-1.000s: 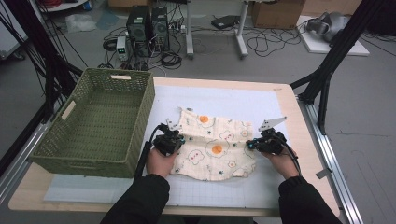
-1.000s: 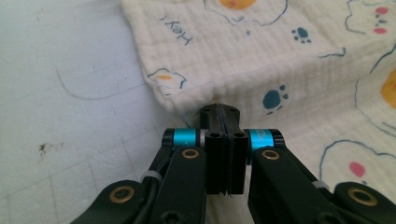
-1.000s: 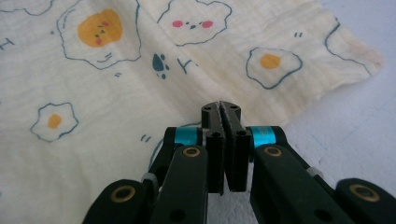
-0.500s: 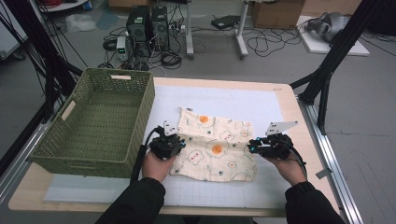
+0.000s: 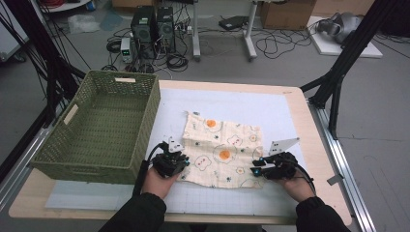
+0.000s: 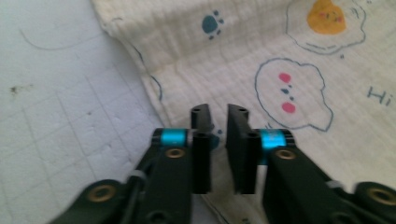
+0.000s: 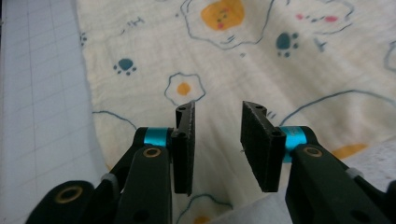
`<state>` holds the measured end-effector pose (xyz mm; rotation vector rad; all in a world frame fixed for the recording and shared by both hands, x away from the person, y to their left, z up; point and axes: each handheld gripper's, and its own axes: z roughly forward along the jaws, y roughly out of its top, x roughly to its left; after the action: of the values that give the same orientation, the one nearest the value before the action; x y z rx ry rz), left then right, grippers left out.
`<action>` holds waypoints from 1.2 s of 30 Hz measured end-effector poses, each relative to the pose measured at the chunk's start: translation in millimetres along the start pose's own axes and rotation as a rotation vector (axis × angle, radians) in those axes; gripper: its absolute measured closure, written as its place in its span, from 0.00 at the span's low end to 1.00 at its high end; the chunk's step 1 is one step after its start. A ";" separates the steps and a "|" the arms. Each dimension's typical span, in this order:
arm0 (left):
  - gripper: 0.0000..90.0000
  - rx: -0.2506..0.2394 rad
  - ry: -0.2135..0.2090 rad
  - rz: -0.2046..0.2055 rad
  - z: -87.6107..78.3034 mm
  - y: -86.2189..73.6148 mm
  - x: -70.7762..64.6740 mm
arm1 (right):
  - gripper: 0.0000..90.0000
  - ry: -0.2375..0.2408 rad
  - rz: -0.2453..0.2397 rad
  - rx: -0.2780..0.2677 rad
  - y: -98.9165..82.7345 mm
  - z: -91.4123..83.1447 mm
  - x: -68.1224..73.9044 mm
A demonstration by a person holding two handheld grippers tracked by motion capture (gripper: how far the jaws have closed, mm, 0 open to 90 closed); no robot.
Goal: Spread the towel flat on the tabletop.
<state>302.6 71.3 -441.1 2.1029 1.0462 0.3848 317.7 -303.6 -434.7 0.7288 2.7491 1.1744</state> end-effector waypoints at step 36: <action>0.95 -0.003 -0.044 0.046 -17.9 -19.4 -15.8 | 0.91 0.051 -0.057 -0.018 -10.5 6.2 16.2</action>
<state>272.1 75.2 -442.3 2.1262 0.9731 0.3599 300.7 -298.5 -444.4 0.6230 2.7762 1.2210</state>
